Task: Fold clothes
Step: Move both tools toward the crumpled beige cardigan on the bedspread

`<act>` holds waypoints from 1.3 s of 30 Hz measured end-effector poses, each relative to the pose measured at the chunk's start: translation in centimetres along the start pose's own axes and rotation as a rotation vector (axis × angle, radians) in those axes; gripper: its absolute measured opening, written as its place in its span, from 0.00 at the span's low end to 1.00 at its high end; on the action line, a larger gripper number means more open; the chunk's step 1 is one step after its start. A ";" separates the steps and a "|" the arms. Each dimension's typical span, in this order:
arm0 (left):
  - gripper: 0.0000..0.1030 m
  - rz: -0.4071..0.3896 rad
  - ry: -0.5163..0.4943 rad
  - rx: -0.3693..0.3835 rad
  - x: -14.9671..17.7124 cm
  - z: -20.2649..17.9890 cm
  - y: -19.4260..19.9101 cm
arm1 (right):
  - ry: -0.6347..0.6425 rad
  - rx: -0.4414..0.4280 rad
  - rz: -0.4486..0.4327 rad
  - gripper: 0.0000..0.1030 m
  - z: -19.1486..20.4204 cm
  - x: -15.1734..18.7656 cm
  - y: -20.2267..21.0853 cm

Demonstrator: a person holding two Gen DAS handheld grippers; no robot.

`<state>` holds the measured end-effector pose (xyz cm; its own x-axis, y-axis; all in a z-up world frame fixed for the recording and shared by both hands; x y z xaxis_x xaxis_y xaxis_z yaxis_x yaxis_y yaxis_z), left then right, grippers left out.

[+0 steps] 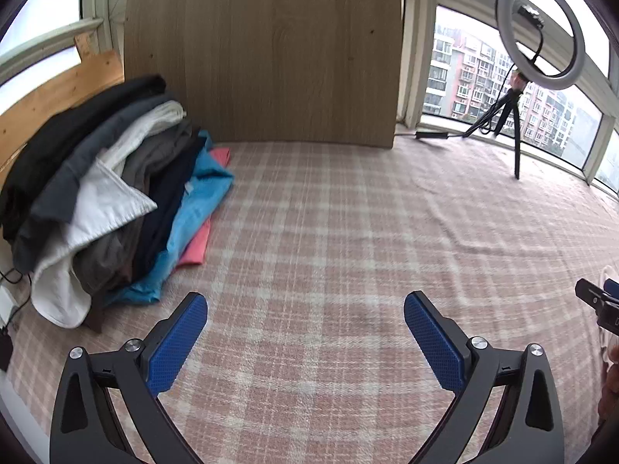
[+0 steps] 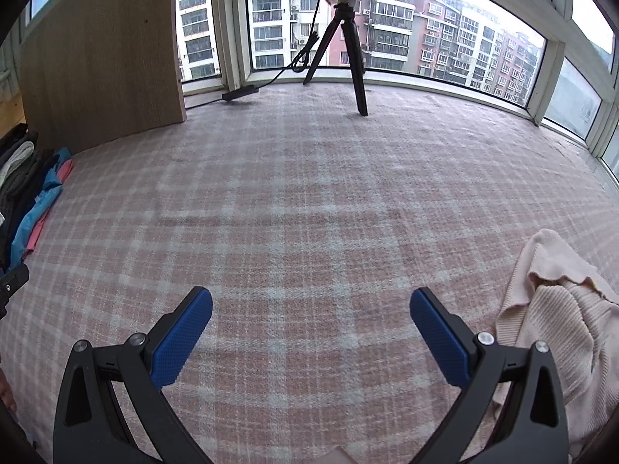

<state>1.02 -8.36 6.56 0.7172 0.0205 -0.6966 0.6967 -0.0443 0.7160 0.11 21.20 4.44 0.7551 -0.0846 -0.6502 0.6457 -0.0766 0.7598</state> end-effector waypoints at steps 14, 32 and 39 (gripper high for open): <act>0.99 -0.170 -0.172 0.122 -5.1 -7.1 10.4 | -0.195 0.125 -0.145 1.00 -10.7 -0.2 11.4; 0.99 -0.113 -0.486 0.537 -3.6 -22.1 12.8 | -0.445 0.466 -0.149 1.00 -18.0 7.1 21.1; 0.99 -0.065 -0.598 0.641 -0.6 -26.0 13.8 | -0.515 0.553 -0.094 0.99 -19.5 11.5 22.9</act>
Point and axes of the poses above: each gripper's, at about its wrist camera, not at the fingertips, and y roughly against the way its jaws point, z to its left, x to its underside, the point moved 4 cm from there along -y, roughly the way its jaws point, and after that the axes turned 1 degree about y, right-handed, at the moved point
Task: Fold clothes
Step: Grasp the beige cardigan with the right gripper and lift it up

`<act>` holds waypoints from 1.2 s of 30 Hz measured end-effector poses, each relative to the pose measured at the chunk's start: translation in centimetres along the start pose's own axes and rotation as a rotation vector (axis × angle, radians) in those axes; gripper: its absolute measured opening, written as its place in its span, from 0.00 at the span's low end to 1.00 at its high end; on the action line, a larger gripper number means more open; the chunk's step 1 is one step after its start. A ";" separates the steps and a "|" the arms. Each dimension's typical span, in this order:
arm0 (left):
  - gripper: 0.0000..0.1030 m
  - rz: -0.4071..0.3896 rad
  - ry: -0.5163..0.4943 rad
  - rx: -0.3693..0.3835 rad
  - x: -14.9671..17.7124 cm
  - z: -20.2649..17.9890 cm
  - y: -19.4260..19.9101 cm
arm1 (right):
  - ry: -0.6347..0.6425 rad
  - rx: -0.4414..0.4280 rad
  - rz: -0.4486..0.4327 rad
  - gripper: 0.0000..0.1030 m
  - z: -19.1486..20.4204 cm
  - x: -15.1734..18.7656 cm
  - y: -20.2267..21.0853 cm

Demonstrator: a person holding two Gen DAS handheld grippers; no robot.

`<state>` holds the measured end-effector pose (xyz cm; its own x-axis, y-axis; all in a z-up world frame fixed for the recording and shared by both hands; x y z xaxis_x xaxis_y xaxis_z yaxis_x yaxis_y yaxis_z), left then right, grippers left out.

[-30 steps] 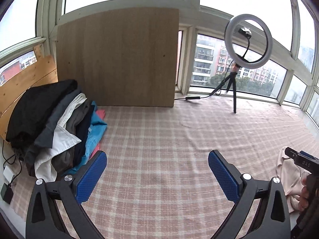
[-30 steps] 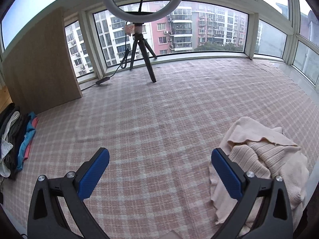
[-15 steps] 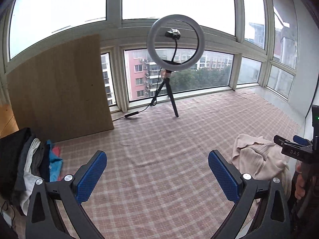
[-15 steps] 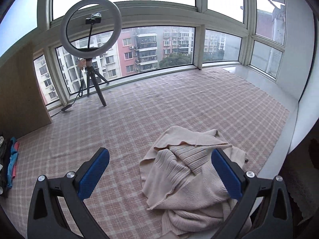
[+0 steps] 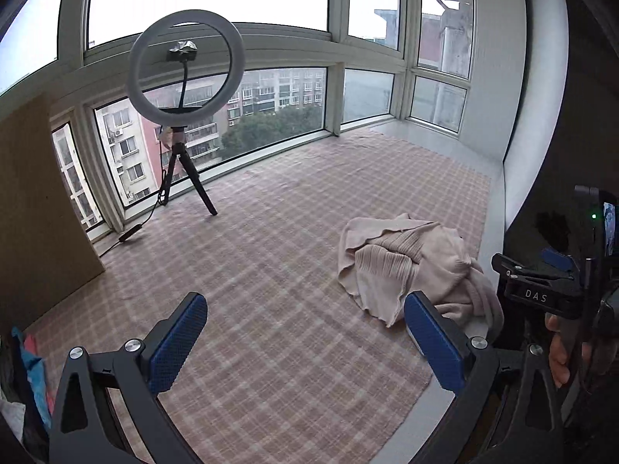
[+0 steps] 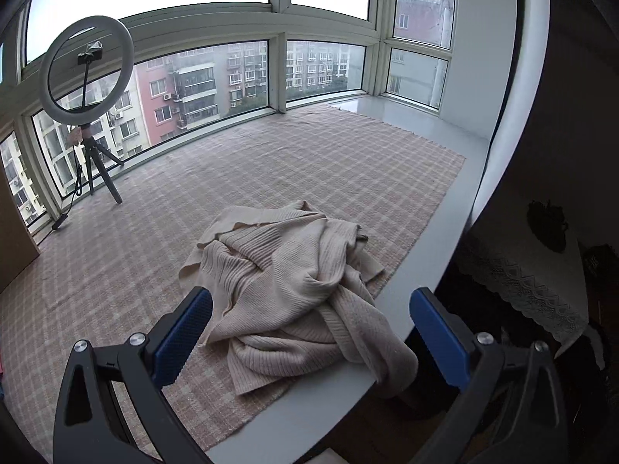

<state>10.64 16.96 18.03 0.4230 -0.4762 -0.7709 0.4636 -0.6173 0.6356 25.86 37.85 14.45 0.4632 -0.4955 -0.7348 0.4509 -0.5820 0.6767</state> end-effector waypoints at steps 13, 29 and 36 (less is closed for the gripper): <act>0.99 0.051 -0.023 0.012 -0.4 -4.2 -4.0 | 0.061 -0.183 0.146 0.82 -1.7 1.4 -7.2; 0.99 0.086 0.128 -0.177 -3.1 -3.1 -7.4 | 0.259 -0.467 0.320 0.14 0.0 -2.5 -16.8; 0.99 0.083 0.185 -0.298 -3.3 -0.2 -5.2 | 0.143 -0.628 0.048 0.13 -1.9 -16.8 -10.3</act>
Point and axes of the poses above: each gripper's, at about its wrist camera, not at the fingertips, and y roughly against the way its jaws point, z to its left, x to its underside, the point moved 4 cm from there along -y, roughly the way its jaws point, and after that the axes turned 1 degree about y, right-handed, at the moved point
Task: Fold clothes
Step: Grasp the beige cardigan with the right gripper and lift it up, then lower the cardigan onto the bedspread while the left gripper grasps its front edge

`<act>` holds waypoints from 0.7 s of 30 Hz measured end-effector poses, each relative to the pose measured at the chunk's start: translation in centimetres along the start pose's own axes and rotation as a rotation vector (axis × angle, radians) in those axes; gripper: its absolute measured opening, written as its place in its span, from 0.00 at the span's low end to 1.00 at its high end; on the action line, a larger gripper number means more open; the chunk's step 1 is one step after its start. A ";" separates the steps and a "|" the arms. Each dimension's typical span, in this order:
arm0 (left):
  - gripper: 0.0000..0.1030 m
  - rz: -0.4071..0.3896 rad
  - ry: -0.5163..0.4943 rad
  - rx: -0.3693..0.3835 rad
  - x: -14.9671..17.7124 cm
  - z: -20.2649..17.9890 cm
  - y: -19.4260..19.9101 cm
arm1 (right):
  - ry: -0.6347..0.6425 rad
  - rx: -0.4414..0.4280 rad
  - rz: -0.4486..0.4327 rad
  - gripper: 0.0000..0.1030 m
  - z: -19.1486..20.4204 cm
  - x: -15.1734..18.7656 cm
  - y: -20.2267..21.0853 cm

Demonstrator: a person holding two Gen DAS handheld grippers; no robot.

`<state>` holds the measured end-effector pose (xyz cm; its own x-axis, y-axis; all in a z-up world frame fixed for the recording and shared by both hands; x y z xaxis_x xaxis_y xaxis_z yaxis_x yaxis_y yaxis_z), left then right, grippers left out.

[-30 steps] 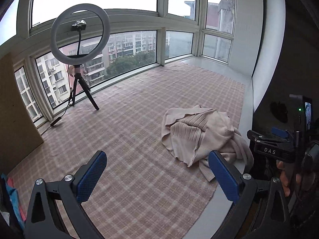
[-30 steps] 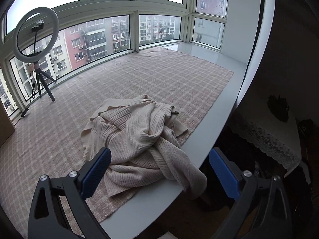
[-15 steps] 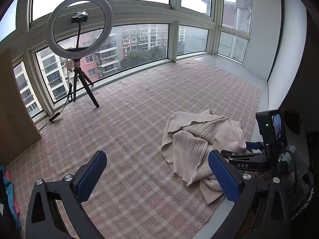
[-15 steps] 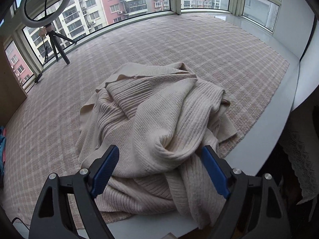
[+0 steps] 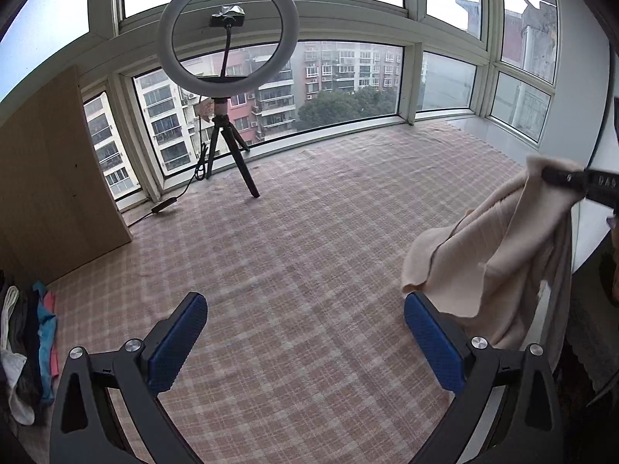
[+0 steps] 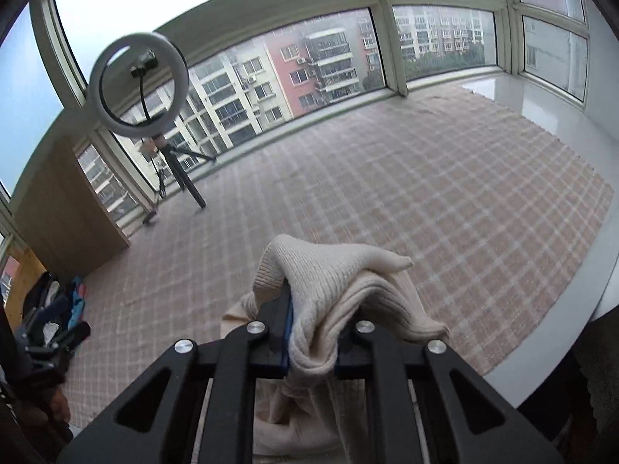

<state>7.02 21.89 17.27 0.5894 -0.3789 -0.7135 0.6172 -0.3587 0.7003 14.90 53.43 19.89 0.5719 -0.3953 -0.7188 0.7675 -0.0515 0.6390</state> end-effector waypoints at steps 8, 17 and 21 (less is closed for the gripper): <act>0.99 -0.081 0.089 -0.128 -0.3 7.8 5.1 | 0.226 -0.213 -0.218 0.13 15.0 -11.4 4.7; 0.99 -0.153 0.254 -0.372 3.3 22.1 12.9 | 0.583 -0.694 0.124 0.22 37.9 -4.0 1.9; 0.99 -0.092 0.270 -0.430 5.6 26.0 12.4 | 0.572 -0.683 0.173 0.42 37.6 -0.3 -1.3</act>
Point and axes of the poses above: each gripper's, at about its wrist camera, not at the fingertips, and y roughly against the way its jaws point, z to its left, x to its underside, the point moved 4 cm from there along -y, roughly the way its jaws point, and after that the axes turned 1 degree about y, right-handed, at the moved point
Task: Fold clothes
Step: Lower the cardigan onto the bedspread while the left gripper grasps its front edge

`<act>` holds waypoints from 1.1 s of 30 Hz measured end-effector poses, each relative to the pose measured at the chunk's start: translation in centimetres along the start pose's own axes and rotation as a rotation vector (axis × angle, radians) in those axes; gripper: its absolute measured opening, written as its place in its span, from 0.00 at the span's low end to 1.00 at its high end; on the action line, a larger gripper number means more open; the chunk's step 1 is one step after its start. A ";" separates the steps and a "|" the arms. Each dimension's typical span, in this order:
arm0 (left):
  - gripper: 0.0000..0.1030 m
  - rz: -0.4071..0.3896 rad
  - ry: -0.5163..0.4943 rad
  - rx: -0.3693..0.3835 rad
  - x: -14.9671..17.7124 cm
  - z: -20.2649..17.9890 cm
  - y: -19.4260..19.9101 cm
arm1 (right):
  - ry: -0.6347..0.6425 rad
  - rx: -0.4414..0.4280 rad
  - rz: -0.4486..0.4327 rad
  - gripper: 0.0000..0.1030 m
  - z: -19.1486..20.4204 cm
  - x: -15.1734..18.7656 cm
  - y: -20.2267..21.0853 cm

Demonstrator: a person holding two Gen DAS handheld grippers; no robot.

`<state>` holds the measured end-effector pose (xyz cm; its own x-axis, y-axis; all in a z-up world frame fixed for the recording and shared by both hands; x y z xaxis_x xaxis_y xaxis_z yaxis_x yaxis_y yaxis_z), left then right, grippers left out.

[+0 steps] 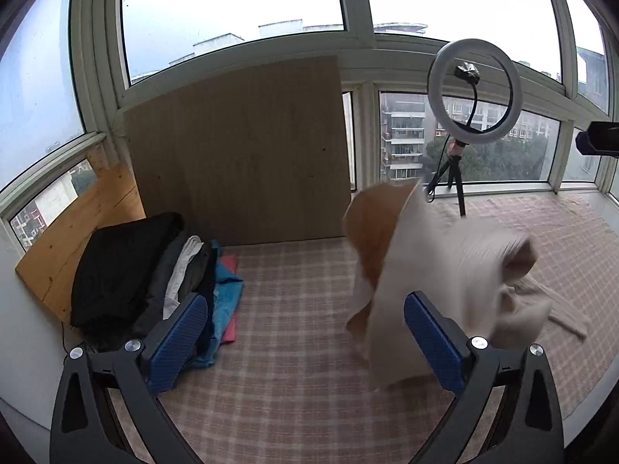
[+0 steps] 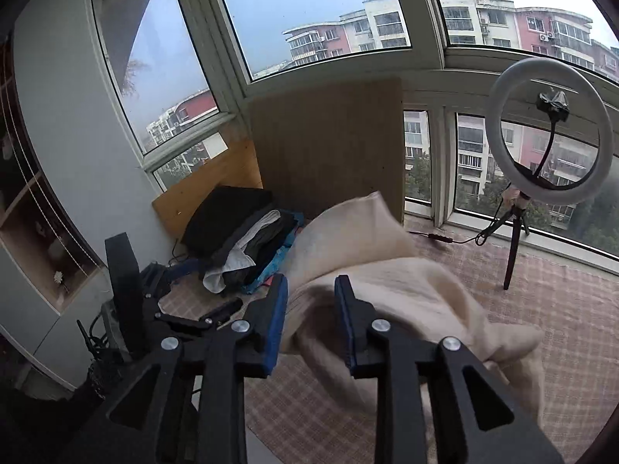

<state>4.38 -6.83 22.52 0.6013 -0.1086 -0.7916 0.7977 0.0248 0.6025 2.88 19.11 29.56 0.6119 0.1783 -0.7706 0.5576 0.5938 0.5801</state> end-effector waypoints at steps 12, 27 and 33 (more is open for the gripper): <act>0.99 0.302 -0.101 0.301 5.0 -8.6 -13.7 | -0.408 0.449 0.295 0.53 -19.0 13.1 -11.7; 0.06 0.385 -0.098 0.353 5.6 -10.9 -17.7 | -0.543 0.418 0.322 0.53 -24.2 14.8 -15.4; 0.47 0.311 -0.098 0.070 1.2 -2.7 -17.4 | -0.460 0.356 0.324 0.53 -23.6 12.4 -17.1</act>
<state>-8.67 -4.74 10.85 0.8057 -0.2019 -0.5568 0.5691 0.0037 0.8222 -12.30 29.65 3.84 0.9127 -0.0956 -0.3973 0.4082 0.2566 0.8761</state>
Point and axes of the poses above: each gripper's, at about its wrist camera, not at the fingertips, and y roughly against the way its jaws point, z to its left, x to its underside, the point moved 4 cm from there along -y, roughly the way its jaws point, and after that the axes turned 1 degree about y, right-handed, at the moved point
